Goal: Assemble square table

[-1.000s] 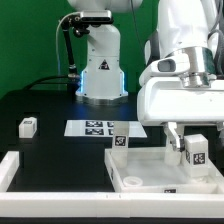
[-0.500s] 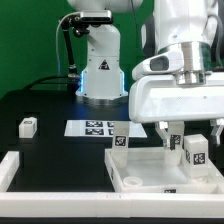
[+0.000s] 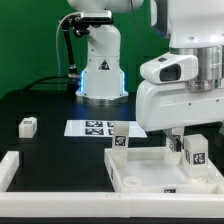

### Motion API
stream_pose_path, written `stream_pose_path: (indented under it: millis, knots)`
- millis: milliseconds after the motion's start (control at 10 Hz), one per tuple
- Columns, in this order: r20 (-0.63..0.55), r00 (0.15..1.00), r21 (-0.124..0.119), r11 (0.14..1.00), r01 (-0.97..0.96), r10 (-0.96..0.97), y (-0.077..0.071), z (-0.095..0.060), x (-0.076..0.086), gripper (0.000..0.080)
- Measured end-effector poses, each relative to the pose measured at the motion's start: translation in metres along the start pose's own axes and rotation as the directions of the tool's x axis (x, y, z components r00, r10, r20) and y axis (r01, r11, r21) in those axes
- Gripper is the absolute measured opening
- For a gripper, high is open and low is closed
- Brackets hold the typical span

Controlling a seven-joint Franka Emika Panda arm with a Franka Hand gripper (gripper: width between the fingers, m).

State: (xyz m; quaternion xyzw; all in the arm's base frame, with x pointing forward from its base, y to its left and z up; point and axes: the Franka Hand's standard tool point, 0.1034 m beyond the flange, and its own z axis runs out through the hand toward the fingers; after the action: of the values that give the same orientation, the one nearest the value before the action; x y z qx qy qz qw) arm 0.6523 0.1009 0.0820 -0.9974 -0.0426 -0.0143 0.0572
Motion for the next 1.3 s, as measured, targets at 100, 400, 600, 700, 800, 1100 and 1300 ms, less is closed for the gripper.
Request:
stream_pose_path:
  millis: [100,400,600,700,800,1100,1300]
  knots:
    - [-0.001,1.0,0.001,1.0,-0.013,0.013,0.0,0.0,0.0,0.0649]
    - [0.0,0.997,0.002,0.997,-0.081,0.081,0.001,0.0,0.0,0.0426]
    - [0.0,0.976,0.001,0.976,-0.218,0.218,0.002,0.0,0.0,0.029]
    - [0.0,0.965,0.001,0.965,-0.261,0.261,0.002,0.0,0.0,0.029]
    - [0.0,0.929,0.004,0.929,-0.37,0.37,0.002,0.001,-0.001,0.029]
    - [0.002,0.642,0.034,0.641,-0.767,0.767,0.003,0.002,0.006,0.029]
    - [0.02,0.328,0.129,0.323,-0.938,0.944,0.004,0.003,0.019,0.0291]
